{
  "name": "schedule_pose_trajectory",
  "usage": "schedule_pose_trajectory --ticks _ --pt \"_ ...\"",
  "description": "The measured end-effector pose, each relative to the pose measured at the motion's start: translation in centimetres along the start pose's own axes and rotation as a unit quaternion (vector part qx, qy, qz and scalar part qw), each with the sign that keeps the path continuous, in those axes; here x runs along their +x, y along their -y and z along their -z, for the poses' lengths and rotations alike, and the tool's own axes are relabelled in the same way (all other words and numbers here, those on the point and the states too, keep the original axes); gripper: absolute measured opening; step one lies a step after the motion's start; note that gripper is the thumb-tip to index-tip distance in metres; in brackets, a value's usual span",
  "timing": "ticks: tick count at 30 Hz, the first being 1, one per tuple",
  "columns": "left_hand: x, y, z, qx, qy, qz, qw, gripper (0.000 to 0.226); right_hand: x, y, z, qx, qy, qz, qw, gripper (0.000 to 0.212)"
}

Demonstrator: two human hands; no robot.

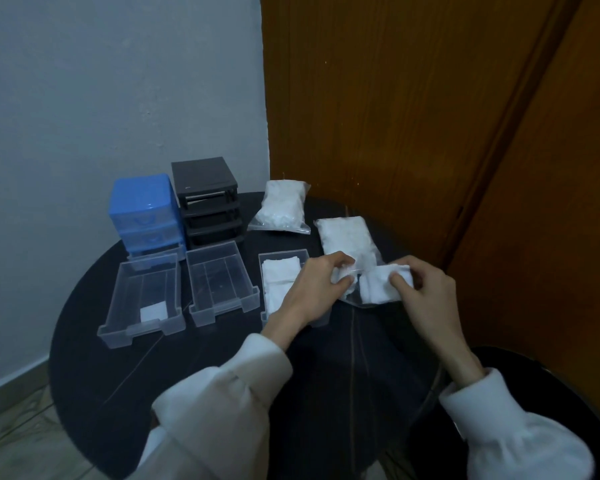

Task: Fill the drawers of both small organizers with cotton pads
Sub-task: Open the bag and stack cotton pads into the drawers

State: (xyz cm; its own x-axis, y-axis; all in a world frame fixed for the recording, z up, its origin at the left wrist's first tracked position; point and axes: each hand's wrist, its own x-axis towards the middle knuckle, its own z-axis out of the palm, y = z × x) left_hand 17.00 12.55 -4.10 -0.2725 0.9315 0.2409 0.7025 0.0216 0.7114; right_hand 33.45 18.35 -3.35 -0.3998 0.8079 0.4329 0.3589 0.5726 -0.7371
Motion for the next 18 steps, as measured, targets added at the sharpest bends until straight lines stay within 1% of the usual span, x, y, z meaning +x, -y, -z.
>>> schedule_pose_trajectory --ticks 3,6,9,11,14,18 --pt "-0.6 0.3 1.0 -0.013 -0.002 -0.011 1.0 0.035 0.6 0.9 -0.1 0.021 0.0 -0.004 1.0 0.01" --pt "-1.5 1.1 2.9 -0.007 -0.035 -0.01 0.999 0.031 1.3 2.2 -0.9 0.073 0.011 -0.017 0.997 0.01" --pt "-2.4 2.8 5.3 0.014 -0.087 0.032 0.996 0.029 2.1 3.5 -2.6 0.1 0.055 -0.041 0.993 0.013" --pt "-3.0 4.2 6.9 0.047 -0.103 0.067 0.991 0.03 2.8 4.3 -4.4 0.096 0.088 -0.06 0.99 0.014" --pt "-3.4 5.4 8.0 0.081 -0.098 0.099 0.987 0.031 3.9 5.3 -7.0 0.102 0.121 -0.087 0.984 0.015" --pt "-3.5 5.8 7.9 0.079 -0.093 0.096 0.988 0.032 5.3 5.8 -9.5 0.111 0.153 -0.135 0.973 0.023"
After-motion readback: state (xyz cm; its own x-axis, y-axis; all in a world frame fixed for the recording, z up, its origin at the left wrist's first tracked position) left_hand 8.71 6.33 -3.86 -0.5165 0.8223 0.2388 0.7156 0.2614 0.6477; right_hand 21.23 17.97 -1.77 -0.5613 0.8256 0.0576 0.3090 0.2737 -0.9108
